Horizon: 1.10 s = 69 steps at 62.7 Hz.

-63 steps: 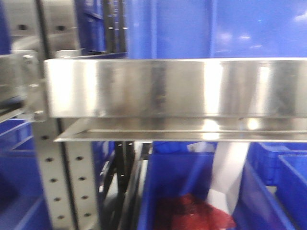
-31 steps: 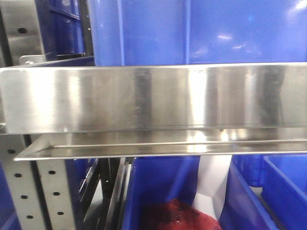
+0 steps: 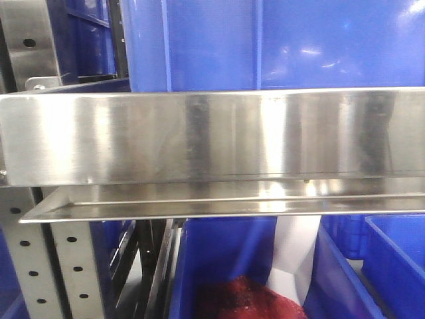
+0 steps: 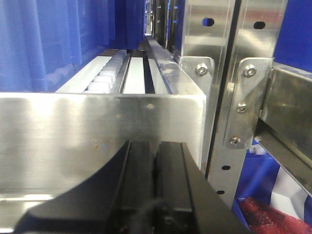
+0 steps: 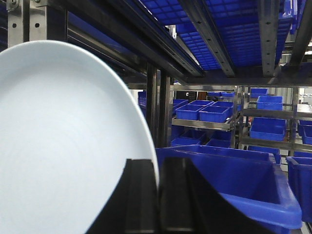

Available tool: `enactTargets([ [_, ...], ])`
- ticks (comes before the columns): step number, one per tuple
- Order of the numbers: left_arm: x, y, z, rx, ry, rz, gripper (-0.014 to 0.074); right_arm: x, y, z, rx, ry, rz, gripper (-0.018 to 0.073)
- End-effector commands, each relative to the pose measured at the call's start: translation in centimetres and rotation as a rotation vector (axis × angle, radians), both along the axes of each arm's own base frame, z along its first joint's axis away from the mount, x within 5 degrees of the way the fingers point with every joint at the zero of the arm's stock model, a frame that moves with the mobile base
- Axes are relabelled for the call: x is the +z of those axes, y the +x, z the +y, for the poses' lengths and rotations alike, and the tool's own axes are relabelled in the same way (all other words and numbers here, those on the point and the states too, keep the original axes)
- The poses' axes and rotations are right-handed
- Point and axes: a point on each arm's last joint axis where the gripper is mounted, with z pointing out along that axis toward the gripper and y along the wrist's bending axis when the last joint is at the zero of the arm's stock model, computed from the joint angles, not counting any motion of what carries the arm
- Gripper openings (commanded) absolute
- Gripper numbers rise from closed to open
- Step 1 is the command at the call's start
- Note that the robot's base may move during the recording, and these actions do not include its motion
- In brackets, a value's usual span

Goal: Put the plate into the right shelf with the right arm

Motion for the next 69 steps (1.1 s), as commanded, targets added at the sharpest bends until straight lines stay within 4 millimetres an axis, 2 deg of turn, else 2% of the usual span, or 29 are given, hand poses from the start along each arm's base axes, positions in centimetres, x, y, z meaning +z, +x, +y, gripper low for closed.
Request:
enactTargets([
  [1,0.5,0.0,0.0,-0.002,-0.015,-0.082,-0.0047,1.6,-0.1,-0.6,-0.049,0.072,-0.074,0.0065],
  [13,0.5,0.0,0.0,-0.002,-0.015,-0.082,-0.0047,3.6,-0.4,-0.8,-0.05,0.11,-0.109,0.0065],
  [22,0.5,0.0,0.0,-0.002,-0.015,-0.082,-0.0047,6.7,1.2,0.0,-0.037,0.09,-0.08,0.0065],
  [32,0.5,0.0,0.0,-0.002,-0.015,-0.082,-0.0047,10.5,5.2,1.7,-0.039,0.067,-0.028,0.0065],
  [42,0.5,0.0,0.0,-0.002,-0.015,-0.082,-0.0047,12.6,10.4,3.8,-0.056,0.048,0.027,0.0065],
  [54,0.5,0.0,0.0,-0.002,-0.015,-0.082,-0.0047,12.9,16.8,6.2,-0.1,0.028,0.077,0.0065],
  [59,0.5,0.0,0.0,-0.002,-0.015,-0.082,-0.0047,12.3,18.8,6.9,-0.121,-0.001,0.094,0.0066],
  [63,0.5,0.0,0.0,-0.002,-0.015,-0.082,-0.0047,10.8,21.1,7.8,-0.139,-0.027,0.136,0.0068],
  [69,0.5,0.0,0.0,-0.002,-0.015,-0.082,-0.0047,9.7,22.5,8.3,-0.144,-0.043,0.169,0.0089],
])
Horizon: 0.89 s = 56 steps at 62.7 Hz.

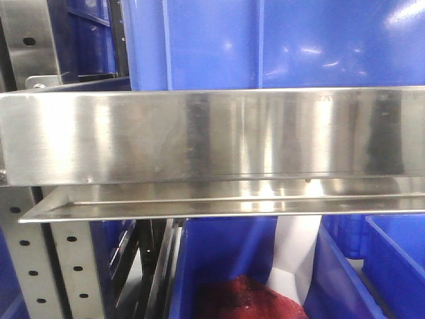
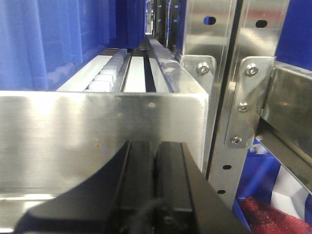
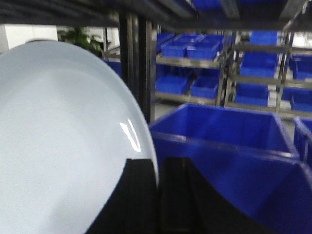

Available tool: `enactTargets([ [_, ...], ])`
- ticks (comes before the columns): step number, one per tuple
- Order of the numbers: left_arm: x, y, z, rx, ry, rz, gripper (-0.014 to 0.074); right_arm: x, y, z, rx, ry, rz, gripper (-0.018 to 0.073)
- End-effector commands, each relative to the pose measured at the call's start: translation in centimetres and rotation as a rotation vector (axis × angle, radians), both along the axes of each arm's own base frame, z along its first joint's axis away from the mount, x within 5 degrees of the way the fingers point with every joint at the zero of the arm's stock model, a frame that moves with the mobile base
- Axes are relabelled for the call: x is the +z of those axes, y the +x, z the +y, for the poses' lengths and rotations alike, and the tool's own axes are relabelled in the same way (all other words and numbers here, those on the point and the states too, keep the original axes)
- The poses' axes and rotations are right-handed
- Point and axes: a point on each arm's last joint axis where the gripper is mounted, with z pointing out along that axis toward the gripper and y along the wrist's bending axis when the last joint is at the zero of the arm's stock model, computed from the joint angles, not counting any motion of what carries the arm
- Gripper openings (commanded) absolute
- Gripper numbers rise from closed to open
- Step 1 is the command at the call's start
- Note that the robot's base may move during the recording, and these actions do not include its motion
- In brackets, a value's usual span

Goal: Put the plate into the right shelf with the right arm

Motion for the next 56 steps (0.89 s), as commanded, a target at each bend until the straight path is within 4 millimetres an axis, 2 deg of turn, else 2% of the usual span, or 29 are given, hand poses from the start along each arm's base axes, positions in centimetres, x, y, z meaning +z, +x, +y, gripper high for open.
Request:
enactTargets([
  [1,0.5,0.0,0.0,-0.002,-0.015,-0.082,-0.0047,1.7,0.5,-0.5,-0.065,0.041,-0.103,0.0106],
  [5,0.5,0.0,0.0,-0.002,-0.015,-0.082,-0.0047,1.3,1.0,-0.3,-0.065,0.033,-0.088,0.0178],
  [9,0.5,0.0,0.0,-0.002,-0.015,-0.082,-0.0047,0.9,1.4,-0.2,-0.065,0.028,-0.076,0.0292],
  [15,0.5,0.0,0.0,-0.002,-0.015,-0.082,-0.0047,0.8,1.5,-0.1,-0.065,0.026,-0.071,0.0559],
  [18,0.5,0.0,0.0,-0.002,-0.015,-0.082,-0.0047,0.8,1.5,-0.1,-0.068,0.028,-0.075,0.0653],
  [35,0.5,0.0,0.0,-0.002,-0.015,-0.082,-0.0047,1.5,0.6,-0.4,-0.055,0.033,-0.086,0.0633],
  [43,0.5,0.0,0.0,-0.002,-0.015,-0.082,-0.0047,3.0,-1.7,-1.0,-0.019,0.041,-0.106,0.0633],
  [51,0.5,0.0,0.0,-0.002,-0.015,-0.082,-0.0047,4.8,-5.0,-2.1,0.018,0.055,-0.147,0.0631],
  [56,0.5,0.0,0.0,-0.002,-0.015,-0.082,-0.0047,5.6,-7.0,-2.7,0.039,0.062,-0.173,0.0597],
])
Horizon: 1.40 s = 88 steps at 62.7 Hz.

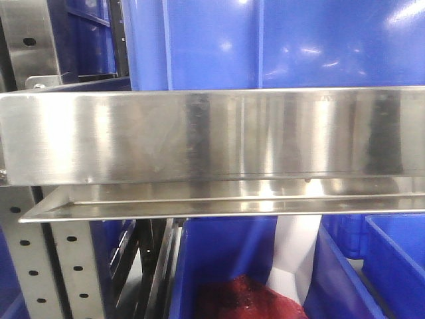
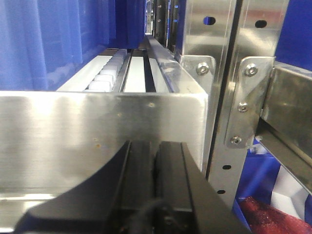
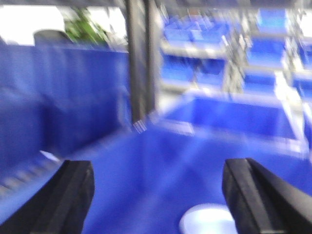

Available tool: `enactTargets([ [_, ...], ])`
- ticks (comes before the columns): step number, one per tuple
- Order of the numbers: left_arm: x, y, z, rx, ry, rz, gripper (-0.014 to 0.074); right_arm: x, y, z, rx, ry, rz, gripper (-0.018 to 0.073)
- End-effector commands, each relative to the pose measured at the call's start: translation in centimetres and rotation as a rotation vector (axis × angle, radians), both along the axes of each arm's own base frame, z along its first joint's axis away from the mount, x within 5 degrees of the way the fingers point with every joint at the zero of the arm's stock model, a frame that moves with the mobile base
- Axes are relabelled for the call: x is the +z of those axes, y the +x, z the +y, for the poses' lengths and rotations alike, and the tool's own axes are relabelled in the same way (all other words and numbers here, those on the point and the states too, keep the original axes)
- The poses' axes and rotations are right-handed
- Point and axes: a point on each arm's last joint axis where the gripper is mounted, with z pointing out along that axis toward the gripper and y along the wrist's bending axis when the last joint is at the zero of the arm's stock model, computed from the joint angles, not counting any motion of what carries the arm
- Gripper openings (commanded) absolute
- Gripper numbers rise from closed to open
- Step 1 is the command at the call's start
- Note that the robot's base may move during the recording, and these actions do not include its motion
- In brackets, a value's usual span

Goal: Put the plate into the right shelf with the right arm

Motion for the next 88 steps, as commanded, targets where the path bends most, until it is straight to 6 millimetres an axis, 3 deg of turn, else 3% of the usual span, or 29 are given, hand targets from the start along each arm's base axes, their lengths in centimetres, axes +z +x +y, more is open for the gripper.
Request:
enactTargets([
  [1,0.5,0.0,0.0,-0.002,-0.015,-0.082,-0.0047,3.3,-3.3,-1.7,-0.019,0.051,-0.139,0.0584],
  [20,0.5,0.0,0.0,-0.002,-0.015,-0.082,-0.0047,4.6,-8.7,-3.6,0.032,0.036,-0.176,0.0048],
  [33,0.5,0.0,0.0,-0.002,-0.015,-0.082,-0.0047,5.1,-10.0,-4.1,0.033,0.048,-0.208,0.0057],
  [71,0.5,0.0,0.0,-0.002,-0.015,-0.082,-0.0047,4.9,-9.9,-4.4,0.004,0.068,-0.234,0.0057],
  [78,0.5,0.0,0.0,-0.002,-0.015,-0.082,-0.0047,3.8,-10.3,-5.3,-0.077,0.067,-0.279,0.0057],
  [88,0.5,0.0,0.0,-0.002,-0.015,-0.082,-0.0047,0.1,-11.6,-7.0,-0.194,0.085,-0.25,0.0057],
])
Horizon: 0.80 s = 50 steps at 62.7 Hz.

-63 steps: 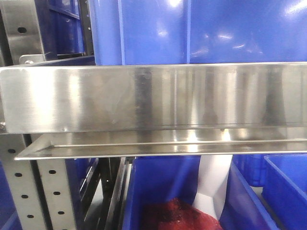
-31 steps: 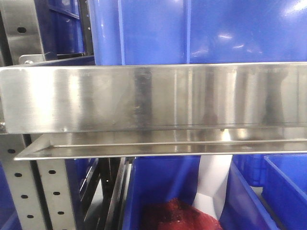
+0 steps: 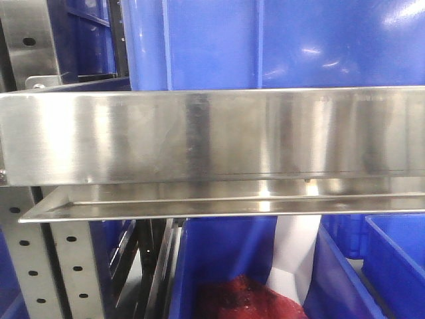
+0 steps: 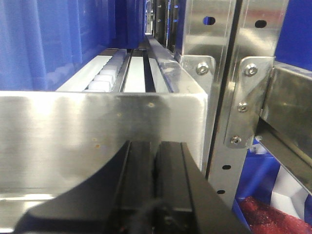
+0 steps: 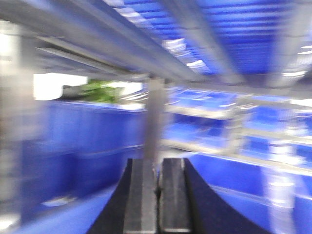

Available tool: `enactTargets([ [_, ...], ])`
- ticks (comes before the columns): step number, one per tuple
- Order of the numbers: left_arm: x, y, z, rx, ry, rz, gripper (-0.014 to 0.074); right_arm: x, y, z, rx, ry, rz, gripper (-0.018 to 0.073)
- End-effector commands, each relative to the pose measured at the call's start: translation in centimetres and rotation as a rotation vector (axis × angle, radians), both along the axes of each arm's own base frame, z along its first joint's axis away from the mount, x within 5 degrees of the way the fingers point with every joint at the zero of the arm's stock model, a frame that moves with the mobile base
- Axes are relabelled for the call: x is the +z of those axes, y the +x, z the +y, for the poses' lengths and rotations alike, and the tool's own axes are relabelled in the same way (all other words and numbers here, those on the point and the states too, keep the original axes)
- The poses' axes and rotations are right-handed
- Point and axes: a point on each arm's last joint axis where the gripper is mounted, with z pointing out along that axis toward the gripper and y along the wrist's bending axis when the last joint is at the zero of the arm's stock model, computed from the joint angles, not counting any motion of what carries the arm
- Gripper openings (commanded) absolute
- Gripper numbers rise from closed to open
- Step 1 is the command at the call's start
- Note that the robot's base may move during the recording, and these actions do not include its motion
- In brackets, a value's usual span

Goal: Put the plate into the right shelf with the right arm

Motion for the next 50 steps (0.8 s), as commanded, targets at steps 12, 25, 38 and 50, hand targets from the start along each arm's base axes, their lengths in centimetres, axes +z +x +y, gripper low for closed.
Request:
enactTargets([
  [12,0.5,0.0,0.0,-0.002,-0.015,-0.082,-0.0047,-5.6,-3.6,-2.7,-0.212,0.069,-0.073,0.0057],
  [25,0.5,0.0,0.0,-0.002,-0.015,-0.082,-0.0047,-11.3,-4.7,-3.3,-0.246,0.164,-0.056,0.0057],
  [38,0.5,0.0,0.0,-0.002,-0.015,-0.082,-0.0047,-16.3,-4.5,-3.2,-0.245,0.158,0.016,0.0057],
  [50,0.5,0.0,0.0,-0.002,-0.015,-0.082,-0.0047,-19.9,-4.4,-3.2,-0.251,0.155,0.037,0.0057],
])
